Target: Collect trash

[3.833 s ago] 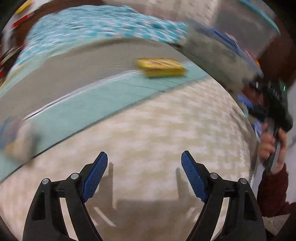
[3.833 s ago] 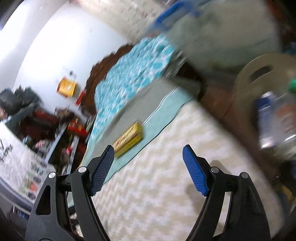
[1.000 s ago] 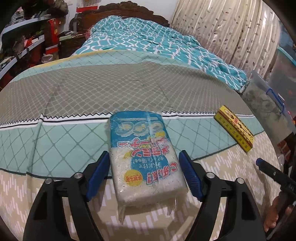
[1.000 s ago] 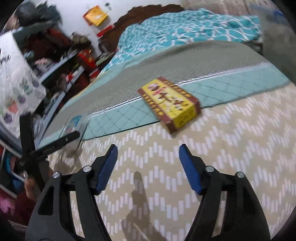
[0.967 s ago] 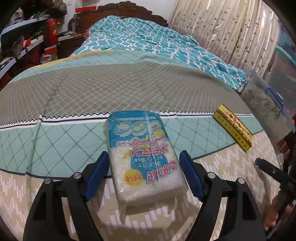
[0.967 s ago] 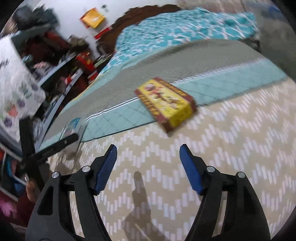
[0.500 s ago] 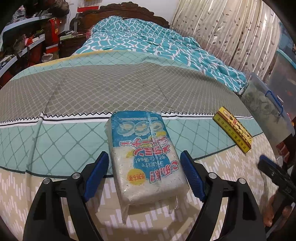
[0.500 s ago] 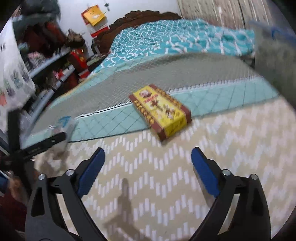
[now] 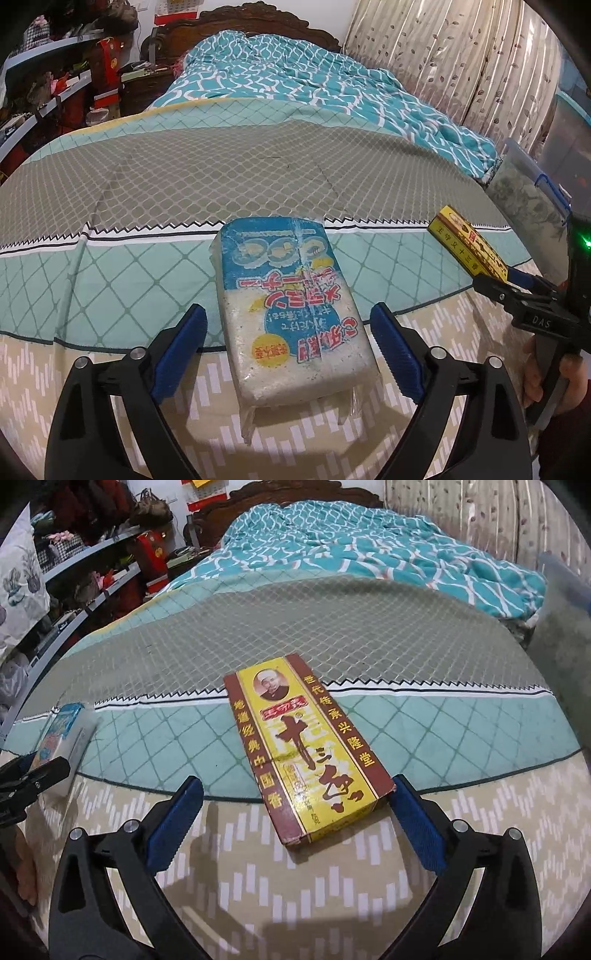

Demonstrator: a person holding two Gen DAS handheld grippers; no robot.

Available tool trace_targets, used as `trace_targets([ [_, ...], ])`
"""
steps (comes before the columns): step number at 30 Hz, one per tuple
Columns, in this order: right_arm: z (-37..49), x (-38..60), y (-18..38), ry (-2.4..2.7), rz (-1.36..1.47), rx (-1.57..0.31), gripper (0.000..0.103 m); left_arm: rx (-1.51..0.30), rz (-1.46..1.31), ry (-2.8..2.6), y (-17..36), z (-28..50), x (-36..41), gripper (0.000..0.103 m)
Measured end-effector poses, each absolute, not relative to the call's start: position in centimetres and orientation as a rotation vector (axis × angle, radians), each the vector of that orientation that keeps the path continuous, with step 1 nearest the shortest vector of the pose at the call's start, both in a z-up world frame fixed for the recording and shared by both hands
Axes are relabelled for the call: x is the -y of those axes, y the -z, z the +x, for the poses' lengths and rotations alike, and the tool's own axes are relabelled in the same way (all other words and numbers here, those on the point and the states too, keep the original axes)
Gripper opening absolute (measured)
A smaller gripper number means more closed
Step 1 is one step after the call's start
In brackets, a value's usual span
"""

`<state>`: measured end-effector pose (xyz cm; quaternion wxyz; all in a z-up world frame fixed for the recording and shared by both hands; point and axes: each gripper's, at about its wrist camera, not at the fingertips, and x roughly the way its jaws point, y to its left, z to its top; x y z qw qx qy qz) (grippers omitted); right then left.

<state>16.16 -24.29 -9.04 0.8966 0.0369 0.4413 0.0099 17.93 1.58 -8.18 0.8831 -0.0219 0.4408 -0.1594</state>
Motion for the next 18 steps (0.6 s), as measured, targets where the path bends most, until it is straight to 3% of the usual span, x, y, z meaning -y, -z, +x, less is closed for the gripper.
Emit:
trace_targets([
  [18, 16.14, 23.27, 9.46, -0.018, 0.042, -0.941, 0.099, -0.923, -0.031, 0.325, 8.35, 17.85, -1.26, 0.09],
])
